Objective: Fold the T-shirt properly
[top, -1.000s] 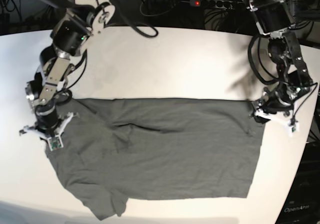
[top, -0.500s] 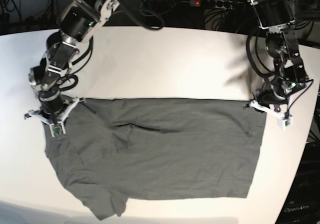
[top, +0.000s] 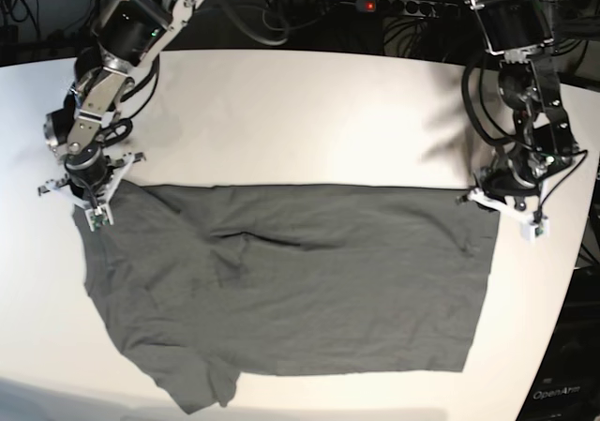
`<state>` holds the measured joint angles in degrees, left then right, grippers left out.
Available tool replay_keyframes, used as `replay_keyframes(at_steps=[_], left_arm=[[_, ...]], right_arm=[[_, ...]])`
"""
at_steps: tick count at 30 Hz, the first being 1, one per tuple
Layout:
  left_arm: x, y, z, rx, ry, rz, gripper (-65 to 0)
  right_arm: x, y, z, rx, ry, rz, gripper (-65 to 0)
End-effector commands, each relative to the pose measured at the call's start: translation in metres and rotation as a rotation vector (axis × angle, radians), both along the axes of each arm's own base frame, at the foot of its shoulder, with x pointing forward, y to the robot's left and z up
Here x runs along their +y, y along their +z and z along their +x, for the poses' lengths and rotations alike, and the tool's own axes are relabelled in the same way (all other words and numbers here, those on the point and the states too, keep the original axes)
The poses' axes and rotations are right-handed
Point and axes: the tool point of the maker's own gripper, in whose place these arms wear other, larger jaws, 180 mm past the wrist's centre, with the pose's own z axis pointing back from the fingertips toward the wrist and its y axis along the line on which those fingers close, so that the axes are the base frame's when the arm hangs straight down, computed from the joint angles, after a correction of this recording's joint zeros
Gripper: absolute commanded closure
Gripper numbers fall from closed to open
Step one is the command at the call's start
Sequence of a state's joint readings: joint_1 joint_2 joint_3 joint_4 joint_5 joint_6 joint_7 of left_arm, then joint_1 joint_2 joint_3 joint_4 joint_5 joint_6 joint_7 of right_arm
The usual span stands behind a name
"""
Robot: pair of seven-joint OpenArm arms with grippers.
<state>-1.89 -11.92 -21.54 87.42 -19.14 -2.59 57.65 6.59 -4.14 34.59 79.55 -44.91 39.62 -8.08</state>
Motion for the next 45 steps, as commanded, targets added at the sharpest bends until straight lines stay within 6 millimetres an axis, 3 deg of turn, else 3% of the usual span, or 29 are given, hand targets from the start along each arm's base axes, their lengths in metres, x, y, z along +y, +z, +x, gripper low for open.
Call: replay_keyframes(at_steps=[1,16,20,25,37,45], left_arm=[[0.004,0.013,0.010,-0.046,0.001,0.013,-9.2],[0.007,0.023,0.021,-0.074,0.004,0.018,-9.2],[0.009,0.012,0.026,-0.045,0.016,-0.003,-9.2],[0.022,-0.001,0.033,-0.019,0.046,-0.009,-9.2],[0.007,0.003,0.050,-0.076,-0.021,0.044,-9.0],[0.026,-0.033,0.047,0.007,0.008,0.113,-8.8]], right_arm=[[-0.001,0.011,0.010,-0.040,0.012,-0.001,-0.1],[0.005,-0.021,0.001,0.039,0.022,0.055,-0.1],[0.003,-0.027,-0.002,0.056,0.022,0.062,-0.1],[0.002,-0.028,-0.004,0.057,0.023,0.060,-0.1],[0.002,-0.030,-0.007,0.066,0.022,0.059,-0.1],[0.002,-0.036,-0.015,0.083,0.023,0.060,-0.1]])
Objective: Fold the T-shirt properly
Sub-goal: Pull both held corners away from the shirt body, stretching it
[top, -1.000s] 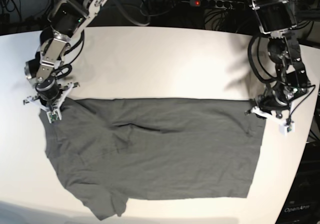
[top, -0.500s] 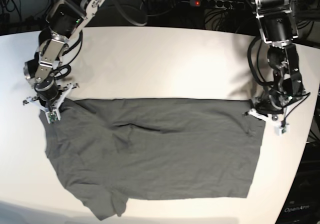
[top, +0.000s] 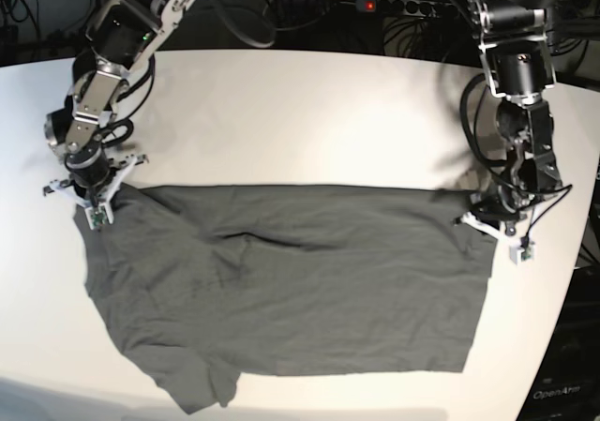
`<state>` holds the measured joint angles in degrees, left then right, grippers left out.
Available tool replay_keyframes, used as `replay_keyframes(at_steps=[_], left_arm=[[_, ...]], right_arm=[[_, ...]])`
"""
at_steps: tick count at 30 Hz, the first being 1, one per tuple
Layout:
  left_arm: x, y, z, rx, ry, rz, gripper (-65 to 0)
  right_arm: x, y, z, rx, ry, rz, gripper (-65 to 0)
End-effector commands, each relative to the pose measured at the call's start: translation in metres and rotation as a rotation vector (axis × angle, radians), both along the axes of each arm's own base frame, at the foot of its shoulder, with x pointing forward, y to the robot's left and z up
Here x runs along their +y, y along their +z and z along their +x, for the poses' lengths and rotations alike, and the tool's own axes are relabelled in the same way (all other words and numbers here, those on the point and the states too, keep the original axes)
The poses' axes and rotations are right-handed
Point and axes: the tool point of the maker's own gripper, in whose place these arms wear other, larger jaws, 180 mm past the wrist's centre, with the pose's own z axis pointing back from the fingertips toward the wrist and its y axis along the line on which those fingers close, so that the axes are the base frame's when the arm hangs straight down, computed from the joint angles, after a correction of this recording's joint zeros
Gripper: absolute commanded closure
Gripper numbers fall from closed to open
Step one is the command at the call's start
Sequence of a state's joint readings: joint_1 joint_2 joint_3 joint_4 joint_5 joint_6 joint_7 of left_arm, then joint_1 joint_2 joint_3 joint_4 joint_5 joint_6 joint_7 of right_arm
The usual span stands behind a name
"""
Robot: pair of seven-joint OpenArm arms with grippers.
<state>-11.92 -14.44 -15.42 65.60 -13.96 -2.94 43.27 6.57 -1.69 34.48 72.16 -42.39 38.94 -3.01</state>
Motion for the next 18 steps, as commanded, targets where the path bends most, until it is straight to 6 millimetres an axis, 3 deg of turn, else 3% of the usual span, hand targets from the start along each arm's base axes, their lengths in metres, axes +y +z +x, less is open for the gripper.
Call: replay_keyframes(at_steps=[1,10,18], left_arm=[[0.008,0.002,0.001,0.010,0.008,0.018,-8.8],[0.011,-0.001,-0.004,0.020,0.005,0.031,-8.8],[0.008,-0.019,-0.032,0.107,-0.072,0.027,-8.8]], right_arm=[[-0.003,-0.015,-0.016,0.102,0.001,-0.027,-0.1],[-0.006,-0.019,-0.023,0.121,-0.006,-0.031,-0.1],[-0.013,-0.031,-0.048,0.171,-0.007,-0.047,-0.1]])
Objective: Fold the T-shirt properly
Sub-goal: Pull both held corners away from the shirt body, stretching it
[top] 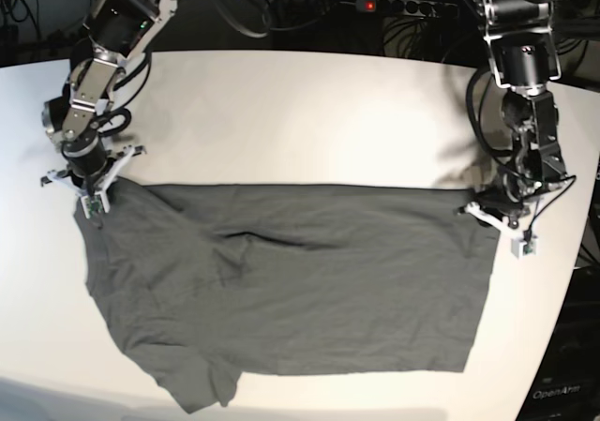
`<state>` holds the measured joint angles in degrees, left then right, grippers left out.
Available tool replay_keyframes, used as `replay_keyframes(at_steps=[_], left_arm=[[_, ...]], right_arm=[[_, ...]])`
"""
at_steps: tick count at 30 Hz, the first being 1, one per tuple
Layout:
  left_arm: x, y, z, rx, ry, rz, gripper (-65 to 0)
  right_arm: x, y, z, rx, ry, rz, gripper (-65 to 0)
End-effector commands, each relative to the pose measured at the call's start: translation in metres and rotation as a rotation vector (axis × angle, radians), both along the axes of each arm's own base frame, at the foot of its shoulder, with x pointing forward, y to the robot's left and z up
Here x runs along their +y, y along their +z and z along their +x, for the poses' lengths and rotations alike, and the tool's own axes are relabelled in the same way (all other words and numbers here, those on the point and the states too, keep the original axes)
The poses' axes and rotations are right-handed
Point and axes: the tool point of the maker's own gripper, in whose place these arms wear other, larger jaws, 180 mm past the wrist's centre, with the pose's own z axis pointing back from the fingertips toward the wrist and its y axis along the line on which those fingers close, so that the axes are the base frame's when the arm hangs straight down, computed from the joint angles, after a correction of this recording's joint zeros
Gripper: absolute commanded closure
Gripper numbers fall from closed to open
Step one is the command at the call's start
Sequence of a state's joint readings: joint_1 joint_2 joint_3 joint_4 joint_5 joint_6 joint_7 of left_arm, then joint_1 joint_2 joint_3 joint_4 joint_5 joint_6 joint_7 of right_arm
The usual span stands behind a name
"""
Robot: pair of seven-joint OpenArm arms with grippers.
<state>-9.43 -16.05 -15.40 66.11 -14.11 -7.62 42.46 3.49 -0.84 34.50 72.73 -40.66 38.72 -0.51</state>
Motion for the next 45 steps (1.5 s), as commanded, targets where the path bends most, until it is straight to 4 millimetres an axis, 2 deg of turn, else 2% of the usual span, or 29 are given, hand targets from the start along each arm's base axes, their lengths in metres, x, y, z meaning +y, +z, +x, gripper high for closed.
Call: replay_keyframes(at_steps=[1,9,18,23,27,29,31,40,43,45], left_arm=[[0.003,-0.015,-0.022,0.110,-0.008,0.008,-8.8],[0.011,-0.023,-0.038,0.146,-0.018,0.024,-8.8],[0.012,-0.031,-0.048,0.174,-0.017,0.023,-8.8],[0.012,-0.040,-0.065,0.206,-0.019,0.027,-8.8],[0.019,-0.047,-0.081,0.240,-0.021,0.039,-8.8],[0.015,-0.050,-0.086,0.247,-0.059,0.034,-8.8],[0.013,-0.050,-0.087,0.249,-0.088,0.031,-8.8],[0.009,-0.071,-0.131,0.332,-0.103,0.022,-8.8],[0.005,-0.068,-0.145,0.330,-0.124,0.034,-8.8],[0.004,-0.065,-0.153,0.327,-0.137,0.045,-8.8]], right_arm=[[-0.009,-0.028,-0.034,0.189,-0.009,-0.056,-0.1],[-0.016,-0.037,-0.056,0.234,-0.011,-0.069,-0.1],[-0.024,-0.051,-0.093,0.310,-0.004,-0.090,-0.1],[-0.036,-0.053,-0.110,0.343,-0.007,-0.114,-0.1],[-0.036,-0.058,-0.122,0.367,-0.007,-0.114,-0.1],[-0.036,-0.060,-0.128,0.378,-0.007,-0.113,-0.1],[-0.035,-0.062,-0.135,0.390,-0.004,-0.110,-0.1],[-0.027,-0.071,-0.157,0.424,-0.001,-0.090,-0.1],[-0.024,-0.067,-0.159,0.402,0.009,-0.092,-0.1],[-0.014,-0.067,-0.166,0.394,0.014,-0.079,-0.1]])
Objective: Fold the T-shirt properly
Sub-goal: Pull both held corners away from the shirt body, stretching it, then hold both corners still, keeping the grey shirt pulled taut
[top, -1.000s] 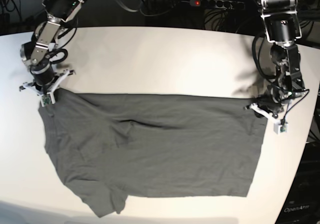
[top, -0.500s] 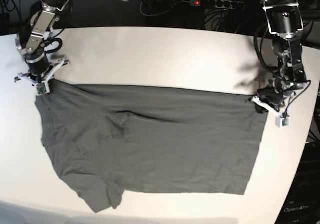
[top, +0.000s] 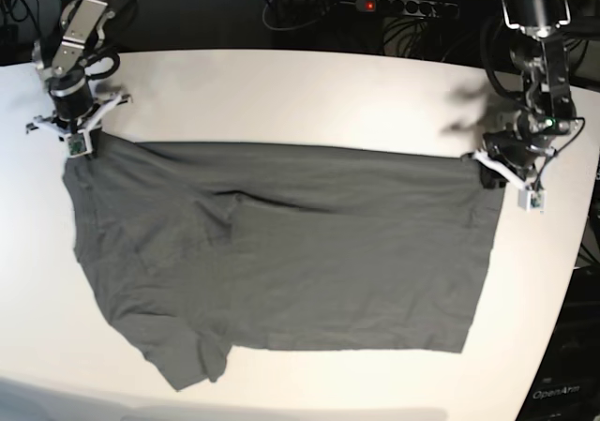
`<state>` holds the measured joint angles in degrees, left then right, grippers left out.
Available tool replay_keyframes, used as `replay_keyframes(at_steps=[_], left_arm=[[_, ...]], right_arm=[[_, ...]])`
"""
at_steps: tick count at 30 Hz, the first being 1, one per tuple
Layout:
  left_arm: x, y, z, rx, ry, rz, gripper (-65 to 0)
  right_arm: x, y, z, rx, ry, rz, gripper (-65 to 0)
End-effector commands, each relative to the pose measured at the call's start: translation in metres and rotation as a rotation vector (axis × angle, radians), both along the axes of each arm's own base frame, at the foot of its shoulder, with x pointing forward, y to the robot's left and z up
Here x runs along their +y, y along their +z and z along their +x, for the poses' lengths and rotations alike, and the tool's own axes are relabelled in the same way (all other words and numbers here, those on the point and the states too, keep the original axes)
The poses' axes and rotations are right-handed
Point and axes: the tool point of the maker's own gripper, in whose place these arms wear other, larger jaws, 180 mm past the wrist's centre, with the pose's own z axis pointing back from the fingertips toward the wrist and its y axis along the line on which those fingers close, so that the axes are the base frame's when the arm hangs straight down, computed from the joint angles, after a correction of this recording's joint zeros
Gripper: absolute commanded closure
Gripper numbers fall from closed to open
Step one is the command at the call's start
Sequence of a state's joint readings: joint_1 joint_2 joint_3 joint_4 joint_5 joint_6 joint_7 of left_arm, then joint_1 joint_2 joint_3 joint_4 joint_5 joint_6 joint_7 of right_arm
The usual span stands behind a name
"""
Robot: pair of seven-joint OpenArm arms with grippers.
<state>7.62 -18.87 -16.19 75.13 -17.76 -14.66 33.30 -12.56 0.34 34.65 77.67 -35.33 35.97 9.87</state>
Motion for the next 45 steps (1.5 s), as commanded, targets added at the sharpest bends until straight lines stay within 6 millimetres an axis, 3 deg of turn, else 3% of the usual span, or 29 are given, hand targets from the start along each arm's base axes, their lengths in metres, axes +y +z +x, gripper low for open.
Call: replay_keyframes(at_steps=[1,5,13,18,25,28,45], left_arm=[[0.002,-0.049,-0.082,0.367,-0.015,0.044,-8.8],[0.001,-0.047,-0.087,0.367,-0.021,0.049,-8.8],[0.002,-0.060,-0.128,0.442,-0.023,0.051,-8.8],[-0.009,-0.069,-0.149,0.477,-0.023,0.028,-8.8],[-0.019,-0.058,-0.158,0.457,-0.049,0.032,-8.8],[-0.021,-0.053,-0.159,0.448,-0.059,0.035,-8.8],[-0.026,-0.059,-0.192,0.504,-0.058,0.025,-8.8]], right_arm=[[0.001,-0.057,-0.082,0.416,0.008,-0.063,-0.1],[0.007,-0.060,-0.089,0.423,0.010,-0.052,-0.1],[0.010,-0.065,-0.117,0.453,-0.005,-0.020,-0.1],[0.010,-0.067,-0.129,0.474,-0.006,-0.016,-0.1],[0.025,-0.069,-0.145,0.458,-0.001,0.031,-0.1],[0.022,-0.069,-0.149,0.460,-0.014,0.032,-0.1],[0.020,-0.062,-0.171,0.404,-0.060,0.066,-0.1]])
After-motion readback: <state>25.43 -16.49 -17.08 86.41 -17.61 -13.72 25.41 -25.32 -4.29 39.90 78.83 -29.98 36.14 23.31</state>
